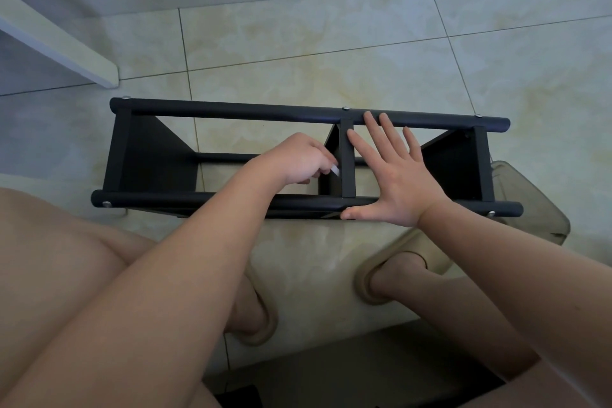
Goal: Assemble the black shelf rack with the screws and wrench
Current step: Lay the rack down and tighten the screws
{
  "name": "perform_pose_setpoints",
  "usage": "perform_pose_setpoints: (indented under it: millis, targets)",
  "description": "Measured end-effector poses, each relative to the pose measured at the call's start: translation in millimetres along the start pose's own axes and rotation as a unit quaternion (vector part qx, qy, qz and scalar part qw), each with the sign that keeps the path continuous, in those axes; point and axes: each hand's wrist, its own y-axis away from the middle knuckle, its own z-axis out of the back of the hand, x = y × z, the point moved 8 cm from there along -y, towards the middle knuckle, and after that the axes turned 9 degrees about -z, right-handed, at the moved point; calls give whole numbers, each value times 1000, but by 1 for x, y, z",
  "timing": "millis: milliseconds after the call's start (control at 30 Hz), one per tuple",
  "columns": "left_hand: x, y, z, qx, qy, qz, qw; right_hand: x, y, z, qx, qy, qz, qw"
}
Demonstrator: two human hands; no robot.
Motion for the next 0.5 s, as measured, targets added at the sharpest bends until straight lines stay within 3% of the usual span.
perform_pose_setpoints:
  millis: [200,500]
  targets:
    - [7,1,-6,-32,116,57,991,0,1,0,-5,-5,1,1000]
    - [5,2,2,-108,136,51,984,-1,1,-1,-3,-7,-2,1000]
